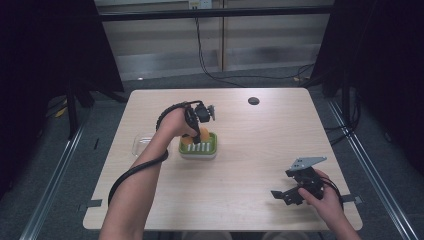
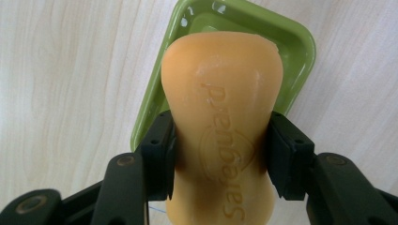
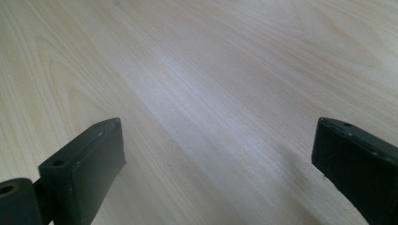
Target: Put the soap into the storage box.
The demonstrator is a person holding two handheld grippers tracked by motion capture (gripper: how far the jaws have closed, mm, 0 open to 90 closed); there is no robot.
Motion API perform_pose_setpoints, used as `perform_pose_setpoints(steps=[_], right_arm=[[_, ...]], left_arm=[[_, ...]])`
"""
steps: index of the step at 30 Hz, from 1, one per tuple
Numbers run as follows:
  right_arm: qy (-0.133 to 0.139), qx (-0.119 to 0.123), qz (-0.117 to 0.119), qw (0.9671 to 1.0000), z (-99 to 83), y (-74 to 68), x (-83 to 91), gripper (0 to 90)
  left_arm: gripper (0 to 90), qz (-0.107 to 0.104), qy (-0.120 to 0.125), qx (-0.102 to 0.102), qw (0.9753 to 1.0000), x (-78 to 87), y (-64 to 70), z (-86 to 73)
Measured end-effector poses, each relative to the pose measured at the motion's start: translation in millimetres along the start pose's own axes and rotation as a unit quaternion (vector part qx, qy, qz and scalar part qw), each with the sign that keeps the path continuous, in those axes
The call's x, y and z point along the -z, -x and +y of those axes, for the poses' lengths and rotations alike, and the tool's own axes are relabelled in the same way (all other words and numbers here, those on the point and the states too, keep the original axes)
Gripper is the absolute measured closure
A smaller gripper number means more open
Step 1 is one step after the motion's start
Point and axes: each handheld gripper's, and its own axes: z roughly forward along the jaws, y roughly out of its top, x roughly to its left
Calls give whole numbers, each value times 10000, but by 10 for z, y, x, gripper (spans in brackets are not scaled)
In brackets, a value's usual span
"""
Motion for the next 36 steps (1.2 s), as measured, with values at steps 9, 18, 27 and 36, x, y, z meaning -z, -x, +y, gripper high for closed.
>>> perform_pose_setpoints(steps=[9, 18, 27, 36], right_arm=[[-17, -16, 17, 10000, 2, -3, 4, 26], [-22, -4, 10, 10000, 2, -7, -1, 26], [-9, -5, 33, 10000, 5, -9, -3, 27], [-33, -25, 2, 10000, 0, -7, -3, 26]], left_arm=[[497, -5, -3, -55, 10000, -42, -19, -7], [497, 35, 45, -137, 9999, -81, -21, -8], [496, 7, 32, -157, 9999, -113, -25, 0], [496, 5, 44, -169, 9998, -163, -23, -7]])
